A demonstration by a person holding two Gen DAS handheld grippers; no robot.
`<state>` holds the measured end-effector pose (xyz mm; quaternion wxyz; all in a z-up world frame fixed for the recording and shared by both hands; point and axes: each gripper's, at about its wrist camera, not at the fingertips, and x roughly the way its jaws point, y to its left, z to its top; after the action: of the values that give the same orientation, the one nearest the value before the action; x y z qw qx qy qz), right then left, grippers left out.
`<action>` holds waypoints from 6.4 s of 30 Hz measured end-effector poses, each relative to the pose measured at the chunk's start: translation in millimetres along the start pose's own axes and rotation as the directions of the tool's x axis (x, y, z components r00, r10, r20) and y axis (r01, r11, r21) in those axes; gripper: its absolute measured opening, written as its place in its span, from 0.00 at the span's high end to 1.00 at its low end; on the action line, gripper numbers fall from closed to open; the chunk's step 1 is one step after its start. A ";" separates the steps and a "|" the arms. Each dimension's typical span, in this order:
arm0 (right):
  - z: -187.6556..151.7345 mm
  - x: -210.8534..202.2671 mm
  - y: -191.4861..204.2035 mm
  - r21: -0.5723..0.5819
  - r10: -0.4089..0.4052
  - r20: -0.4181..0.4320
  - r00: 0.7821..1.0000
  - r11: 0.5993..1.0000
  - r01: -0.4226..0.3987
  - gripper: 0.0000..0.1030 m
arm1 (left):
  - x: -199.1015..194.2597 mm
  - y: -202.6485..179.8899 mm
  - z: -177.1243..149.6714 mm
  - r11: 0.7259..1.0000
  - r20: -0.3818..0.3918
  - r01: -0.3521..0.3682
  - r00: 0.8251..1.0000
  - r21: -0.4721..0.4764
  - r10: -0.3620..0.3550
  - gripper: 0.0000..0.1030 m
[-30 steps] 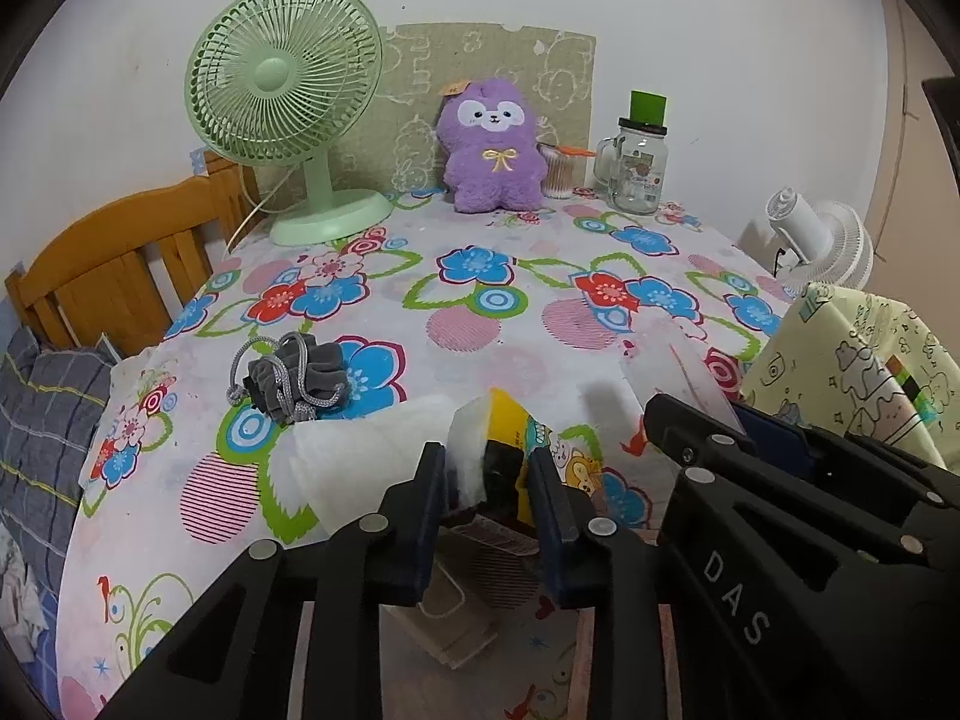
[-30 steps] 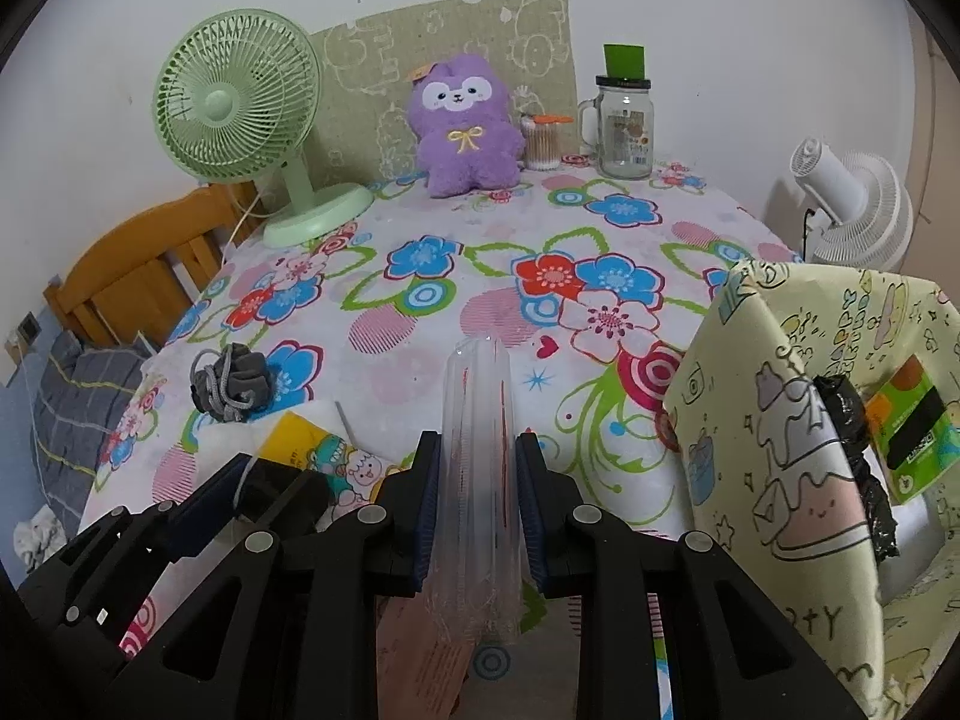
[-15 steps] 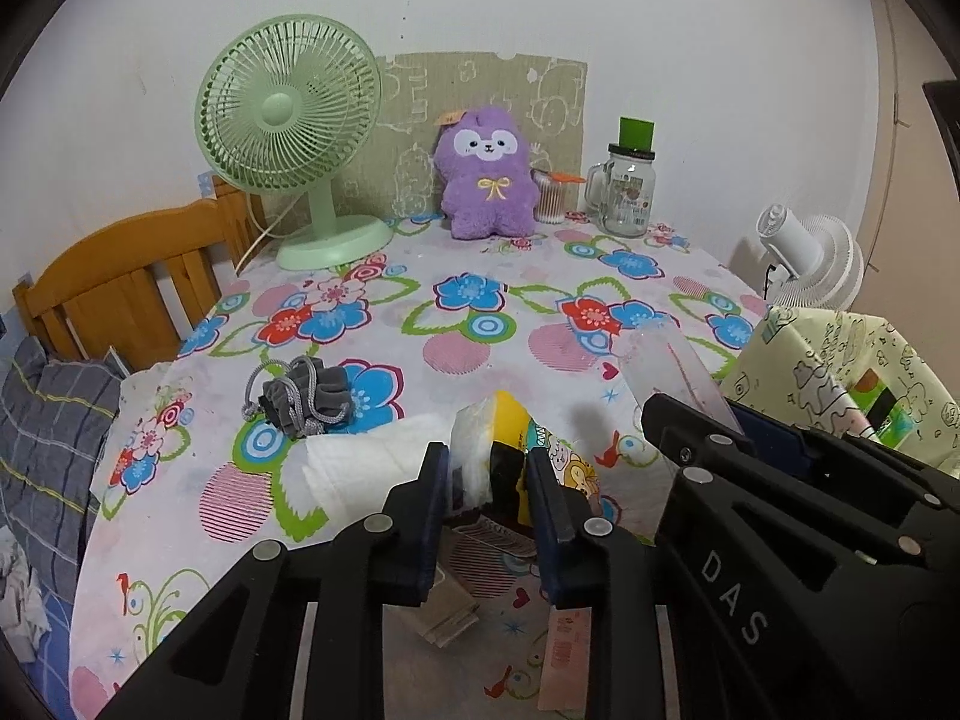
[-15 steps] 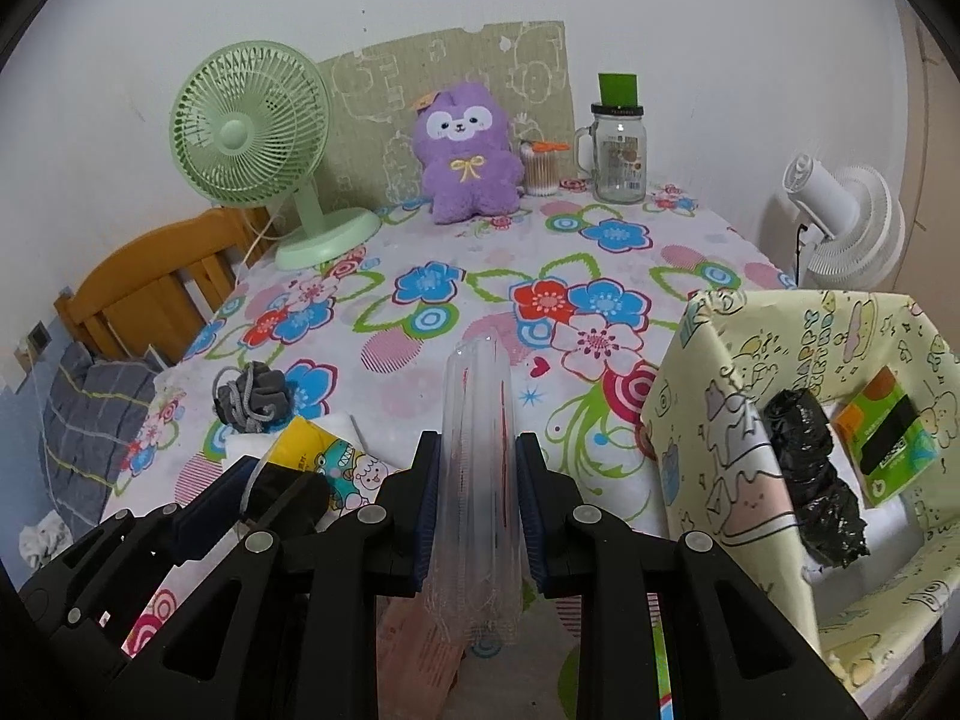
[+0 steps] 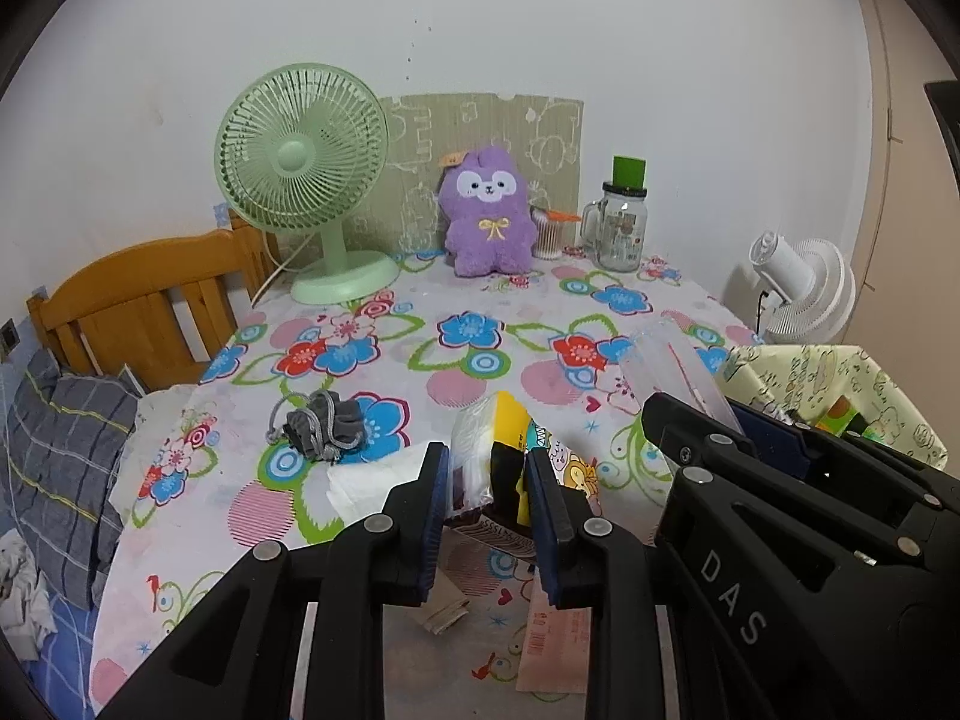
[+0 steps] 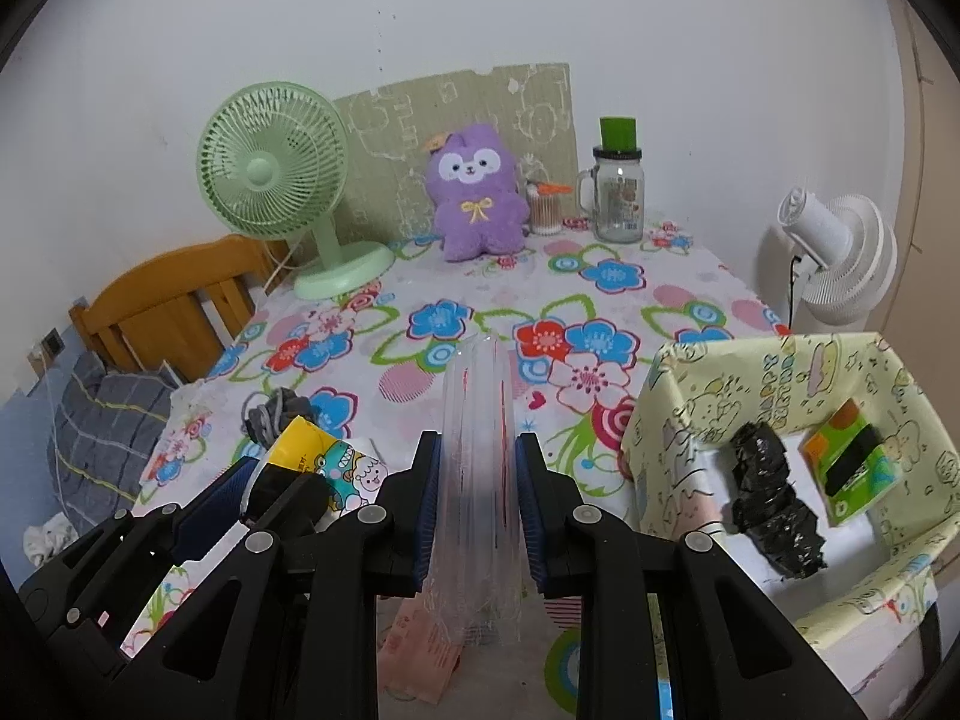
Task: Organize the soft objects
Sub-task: 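Carry the snack box and tube with both tools toward the yellow-green paper box, then open both tools to drop the snack box and tube into the paper box, then withdraw both tools from the box toward the pink packet and white cloth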
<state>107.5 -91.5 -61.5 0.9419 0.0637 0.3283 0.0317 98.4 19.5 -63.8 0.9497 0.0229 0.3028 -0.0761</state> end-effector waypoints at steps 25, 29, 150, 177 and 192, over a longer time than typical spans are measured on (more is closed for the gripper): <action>15.5 -50.9 -17.3 -0.034 0.006 0.081 0.997 0.999 -0.003 0.73 | -38.1 -26.9 15.5 1.000 0.068 0.011 0.998 -0.001 -0.011 0.76; 18.3 -56.4 -25.1 -0.029 -0.001 0.089 0.996 1.000 0.003 0.73 | -40.4 -35.6 19.2 1.000 0.074 0.017 0.997 0.006 -0.017 0.76; 11.0 -72.1 -121.5 0.031 -0.176 0.090 0.980 0.984 0.174 0.09 | -23.7 -129.3 16.6 0.988 0.001 0.093 0.996 0.121 -0.094 0.07; -4.4 -69.1 -47.2 -0.038 -0.140 0.113 0.984 0.989 0.145 0.09 | -34.9 -60.2 -1.7 0.997 0.011 0.045 0.999 0.064 -0.046 0.06; -17.3 -45.2 -17.5 -0.058 -0.096 0.068 0.993 0.993 0.100 0.09 | -23.9 -25.5 -17.7 0.999 -0.008 0.017 1.000 0.033 -0.017 0.06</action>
<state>61.7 -111.7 -49.6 0.9540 0.0195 0.2991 -0.0067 65.0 -1.0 -64.3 0.9473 0.0363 0.3056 -0.0889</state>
